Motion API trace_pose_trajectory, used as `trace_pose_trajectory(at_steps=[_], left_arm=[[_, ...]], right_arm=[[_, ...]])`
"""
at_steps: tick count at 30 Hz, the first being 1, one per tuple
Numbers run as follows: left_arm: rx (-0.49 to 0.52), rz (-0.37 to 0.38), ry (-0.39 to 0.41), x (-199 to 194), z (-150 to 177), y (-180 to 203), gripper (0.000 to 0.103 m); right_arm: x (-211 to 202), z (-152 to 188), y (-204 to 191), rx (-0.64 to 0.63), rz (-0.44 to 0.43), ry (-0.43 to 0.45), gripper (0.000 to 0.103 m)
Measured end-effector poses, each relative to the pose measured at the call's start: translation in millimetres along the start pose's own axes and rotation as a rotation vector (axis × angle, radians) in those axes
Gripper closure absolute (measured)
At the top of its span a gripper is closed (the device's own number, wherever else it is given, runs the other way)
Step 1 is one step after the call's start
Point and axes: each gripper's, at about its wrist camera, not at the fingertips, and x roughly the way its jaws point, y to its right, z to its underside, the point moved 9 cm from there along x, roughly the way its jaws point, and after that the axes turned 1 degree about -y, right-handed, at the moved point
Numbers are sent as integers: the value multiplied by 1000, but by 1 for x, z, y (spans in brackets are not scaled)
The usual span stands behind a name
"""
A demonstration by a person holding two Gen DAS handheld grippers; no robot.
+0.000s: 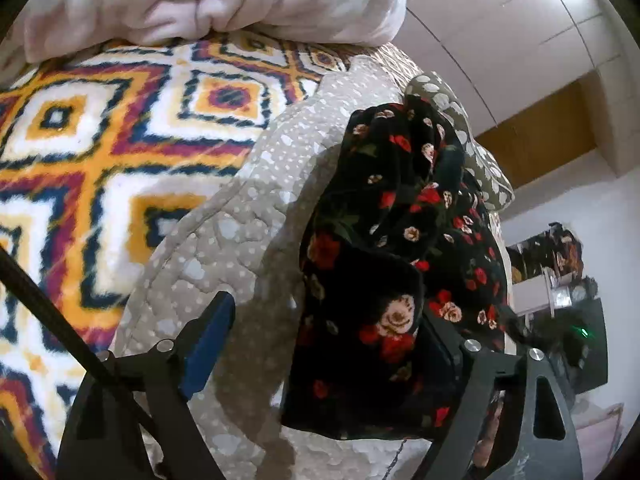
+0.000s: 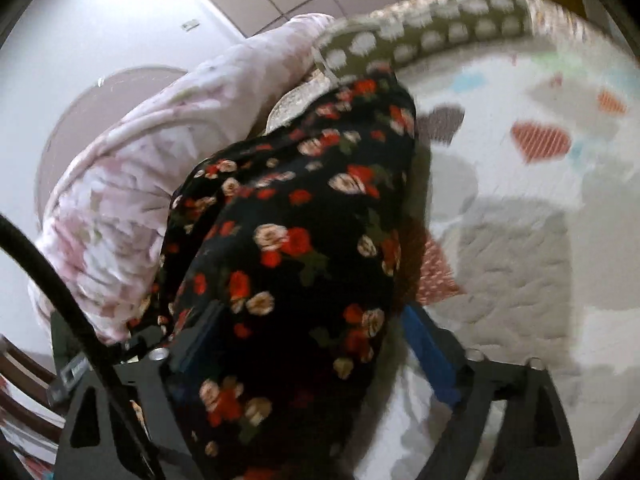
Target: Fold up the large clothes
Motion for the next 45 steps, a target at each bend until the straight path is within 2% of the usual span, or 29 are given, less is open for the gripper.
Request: trace_pose_trajectory(at_steps=[3, 5, 7, 10, 13, 16, 18, 20, 23, 26, 28, 29, 31, 33, 35, 38, 41, 42, 43, 44, 45], left_arm=[[-17, 24, -6, 7, -3, -1, 16], [-27, 34, 1, 6, 0, 3, 16], [-17, 56, -5, 8, 5, 15, 18], [60, 86, -34, 11, 20, 54, 26], [166, 100, -65, 20, 40, 93, 28], [219, 88, -90, 31, 56, 112, 28], [224, 99, -105, 31, 66, 117, 28], [228, 103, -107, 27, 72, 120, 28], [243, 103, -88, 8, 77, 115, 28], [236, 83, -62, -12, 79, 98, 27], [227, 33, -37, -21, 79, 82, 27], [219, 13, -22, -27, 79, 73, 27], [193, 2, -13, -32, 79, 58, 27], [148, 4, -10, -39, 79, 42, 27], [114, 14, -8, -47, 82, 30, 27], [94, 14, 4, -58, 85, 17, 27], [78, 11, 23, -68, 86, 8, 27], [72, 12, 27, -71, 86, 6, 27], [69, 14, 29, -72, 86, 5, 27], [67, 14, 32, -74, 86, 5, 27], [69, 13, 36, -77, 87, 4, 27]], right_arm=[[24, -2, 9, 153, -150, -33, 11], [35, -3, 11, 218, -190, -64, 34], [29, -11, 8, 251, -247, -66, 51], [-3, -26, -3, 172, -277, -31, 56], [-43, -31, 6, 115, -271, 30, 56], [-71, -28, 46, 105, -153, 63, 50], [-71, -19, 76, 153, -90, 25, 45], [-71, -8, 97, 212, -69, -12, 41], [-88, -6, 94, 166, -28, 31, 38], [-122, -15, 83, 24, 147, 132, 38], [-146, -24, 72, -53, 249, 192, 38], [-155, -24, 54, -110, 251, 208, 38], [-160, -19, 25, -180, 184, 192, 38], [-153, 0, -16, -265, 88, 154, 38], [-131, 26, -55, -349, 29, 96, 36], [-91, 52, -89, -444, 58, 39, 36], [-52, 62, -97, -453, 117, 6, 36], [-37, 61, -92, -454, 180, -7, 37], [-26, 62, -88, -451, 220, -18, 46], [-16, 62, -83, -442, 241, -37, 67], [-7, 64, -77, -429, 264, -54, 76]])
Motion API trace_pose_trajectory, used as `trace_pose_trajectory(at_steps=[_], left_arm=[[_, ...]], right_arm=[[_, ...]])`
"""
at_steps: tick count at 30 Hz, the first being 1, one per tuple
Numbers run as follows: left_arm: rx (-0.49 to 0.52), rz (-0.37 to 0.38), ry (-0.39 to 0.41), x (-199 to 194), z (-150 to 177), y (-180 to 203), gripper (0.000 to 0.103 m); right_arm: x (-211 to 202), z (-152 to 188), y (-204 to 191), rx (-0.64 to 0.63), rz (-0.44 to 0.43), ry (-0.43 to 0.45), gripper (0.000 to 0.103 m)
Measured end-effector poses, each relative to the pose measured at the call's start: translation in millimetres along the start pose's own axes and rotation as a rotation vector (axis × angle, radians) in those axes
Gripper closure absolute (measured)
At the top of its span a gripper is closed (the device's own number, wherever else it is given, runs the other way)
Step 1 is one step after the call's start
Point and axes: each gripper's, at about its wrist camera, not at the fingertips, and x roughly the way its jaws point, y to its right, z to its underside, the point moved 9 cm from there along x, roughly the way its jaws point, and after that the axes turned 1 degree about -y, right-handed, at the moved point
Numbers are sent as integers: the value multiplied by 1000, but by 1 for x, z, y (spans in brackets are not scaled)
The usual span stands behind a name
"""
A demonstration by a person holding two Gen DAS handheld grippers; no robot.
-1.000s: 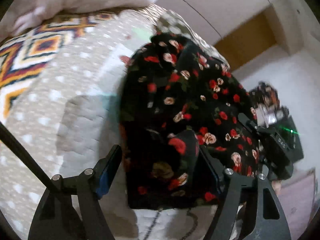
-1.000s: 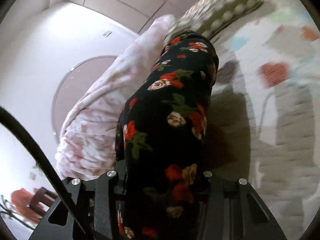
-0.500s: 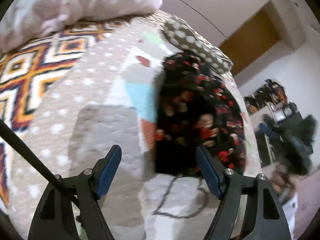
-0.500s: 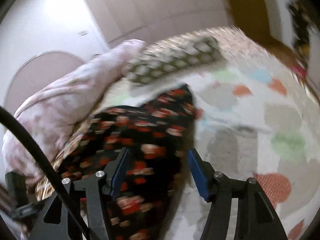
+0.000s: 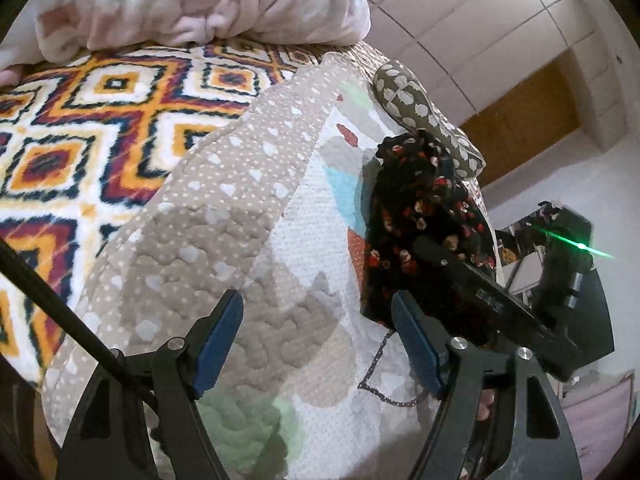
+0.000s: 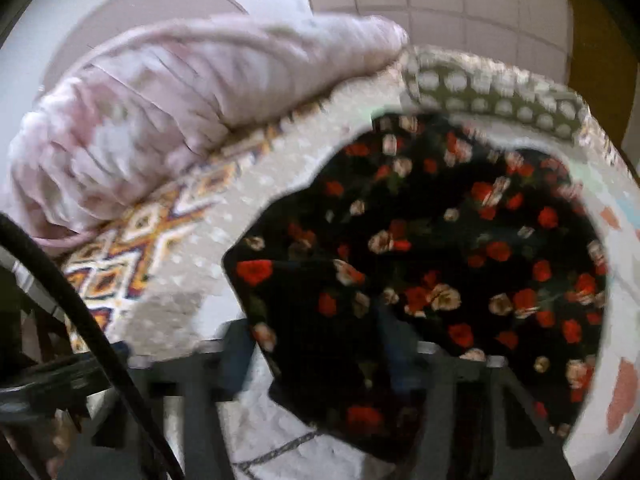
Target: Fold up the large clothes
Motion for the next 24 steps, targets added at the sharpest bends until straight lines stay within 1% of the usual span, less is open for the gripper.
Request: trace_pose_trajectory(at_steps=[1, 2, 3, 5, 7, 8, 9, 10, 13, 14, 16, 18, 21, 24], left_arm=[[4, -4, 3, -1, 0, 1, 27], [10, -9, 6, -2, 1, 1, 27], [20, -14, 7, -2, 1, 2, 27], [30, -12, -1, 0, 3, 5, 27], [38, -5, -6, 3, 5, 12, 27], [43, -2, -9, 4, 6, 15, 27], [52, 2, -15, 7, 8, 19, 27], [57, 5, -17, 8, 9, 22, 27], [74, 13, -30, 14, 12, 31, 27], [79, 15, -34, 16, 12, 33, 27], [86, 14, -37, 17, 14, 35, 27], [93, 5, -35, 15, 14, 33, 27], [85, -15, -21, 9, 11, 23, 27], [58, -39, -6, 2, 5, 4, 27]], right_arm=[[2, 0, 4, 11, 11, 1, 79], [-3, -1, 7, 38, -4, 23, 81], [-19, -4, 16, 82, -17, 67, 81], [-53, -14, 37, 144, -4, 159, 82], [-100, -23, 76, 214, 87, 269, 82], [-130, -26, 106, 259, 182, 330, 82], [-149, -25, 126, 282, 260, 363, 82], [-174, -23, 153, 310, 378, 402, 82], [-226, -14, 198, 335, 649, 468, 82], [-232, -14, 202, 324, 691, 471, 82], [-233, -15, 197, 264, 748, 457, 82], [-218, -21, 175, 169, 780, 435, 82], [-175, -34, 133, 41, 750, 377, 82], [-120, -45, 79, -148, 732, 320, 83]])
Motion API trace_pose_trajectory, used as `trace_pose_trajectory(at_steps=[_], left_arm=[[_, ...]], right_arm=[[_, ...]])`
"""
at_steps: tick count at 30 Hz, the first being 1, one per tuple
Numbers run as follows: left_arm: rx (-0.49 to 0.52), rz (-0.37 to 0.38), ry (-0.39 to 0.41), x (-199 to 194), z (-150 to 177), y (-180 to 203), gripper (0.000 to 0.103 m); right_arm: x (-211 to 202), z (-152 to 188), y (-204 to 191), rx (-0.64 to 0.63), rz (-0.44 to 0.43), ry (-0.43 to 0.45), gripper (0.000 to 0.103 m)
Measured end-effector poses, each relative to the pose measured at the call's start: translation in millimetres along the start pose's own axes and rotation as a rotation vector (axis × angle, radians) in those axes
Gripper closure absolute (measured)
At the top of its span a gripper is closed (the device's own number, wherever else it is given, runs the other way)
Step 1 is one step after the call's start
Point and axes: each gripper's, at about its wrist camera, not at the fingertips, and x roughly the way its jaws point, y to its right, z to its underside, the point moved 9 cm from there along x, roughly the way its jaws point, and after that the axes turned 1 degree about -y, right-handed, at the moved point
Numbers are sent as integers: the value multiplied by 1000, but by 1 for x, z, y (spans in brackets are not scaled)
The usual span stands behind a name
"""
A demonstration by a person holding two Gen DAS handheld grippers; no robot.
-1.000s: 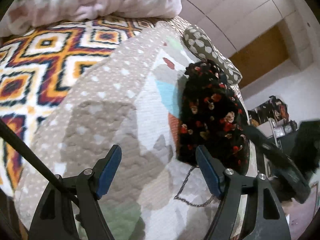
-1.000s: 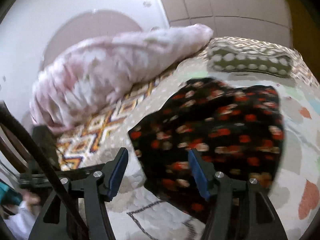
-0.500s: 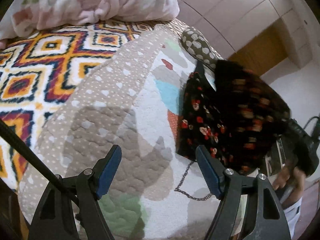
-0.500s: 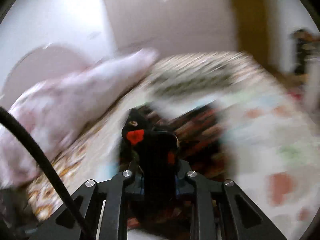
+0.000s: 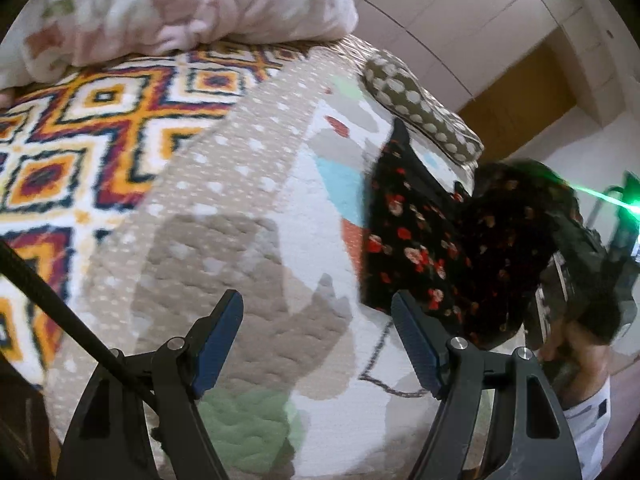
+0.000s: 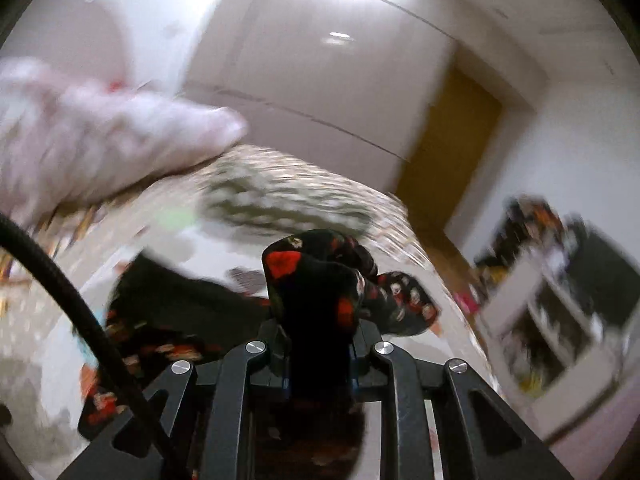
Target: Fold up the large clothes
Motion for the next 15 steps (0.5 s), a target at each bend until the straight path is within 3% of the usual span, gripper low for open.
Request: trace_pose_trajectory(at_steps=[5, 7, 10, 15], left_arm=[[-60, -41, 35, -12, -9, -36, 27], [-77, -59, 43, -16, -12, -50, 27], [-100, -75, 50, -20, -16, -63, 27], [-96, -75, 63, -20, -25, -55, 27]], right_arm=[[13, 17, -123, -276, -124, -45, 83], [22, 32, -154, -323, -166, -86, 82], [35, 53, -177, -376, -183, -132, 81], [23, 69, -166, -363, -305, -100, 81]])
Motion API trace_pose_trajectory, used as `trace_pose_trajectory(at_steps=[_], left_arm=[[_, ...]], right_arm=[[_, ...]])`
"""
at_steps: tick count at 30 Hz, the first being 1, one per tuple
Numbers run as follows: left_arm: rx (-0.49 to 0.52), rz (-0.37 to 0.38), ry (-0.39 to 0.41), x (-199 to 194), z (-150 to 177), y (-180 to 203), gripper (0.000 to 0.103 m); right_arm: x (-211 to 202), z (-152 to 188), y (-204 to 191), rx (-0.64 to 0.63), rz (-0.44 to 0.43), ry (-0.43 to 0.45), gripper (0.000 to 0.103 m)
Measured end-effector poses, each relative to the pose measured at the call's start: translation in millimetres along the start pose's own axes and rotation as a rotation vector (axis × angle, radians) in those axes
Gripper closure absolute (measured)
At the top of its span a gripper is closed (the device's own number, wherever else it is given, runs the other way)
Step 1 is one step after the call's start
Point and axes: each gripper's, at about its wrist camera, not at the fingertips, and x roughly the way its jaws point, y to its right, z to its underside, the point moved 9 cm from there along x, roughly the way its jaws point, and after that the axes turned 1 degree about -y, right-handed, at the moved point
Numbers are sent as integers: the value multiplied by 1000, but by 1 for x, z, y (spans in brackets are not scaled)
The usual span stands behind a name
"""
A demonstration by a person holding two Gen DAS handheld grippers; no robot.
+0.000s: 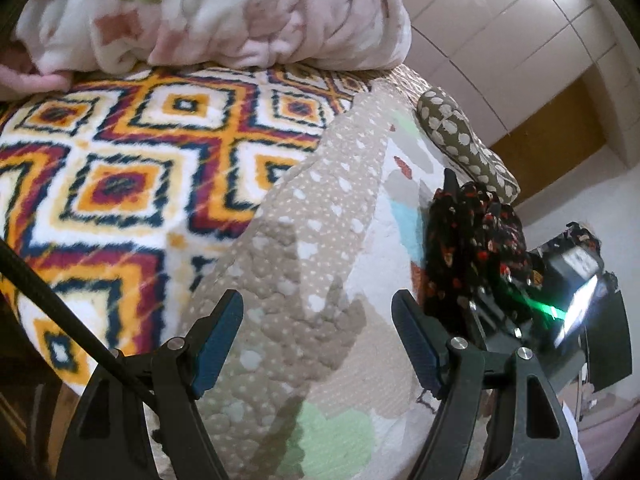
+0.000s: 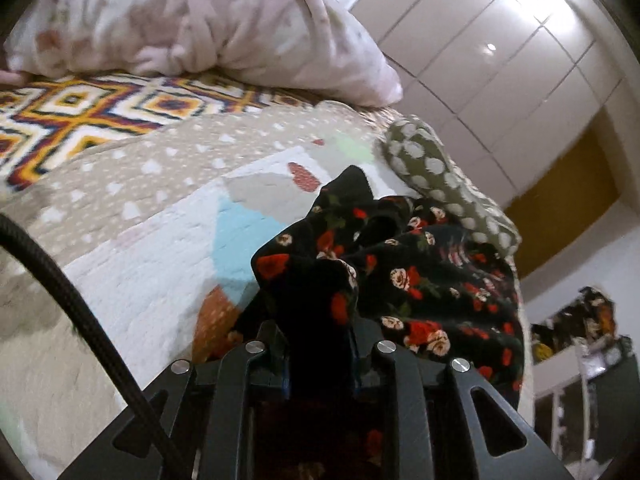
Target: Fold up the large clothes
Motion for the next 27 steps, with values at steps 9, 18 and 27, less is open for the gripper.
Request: trace_pose_trajectory(at_steps=[9, 18, 27], left_arm=[[103, 2, -6, 12, -7, 57, 27], [283, 42, -44, 60, -33, 152, 27], [470, 95, -205, 152, -16, 245, 27]], right_arm=[[-34, 25, -2, -54, -32, 150, 82], [-36, 41, -23, -170, 27, 249, 60], [-102, 93, 2, -21, -132, 311, 48]])
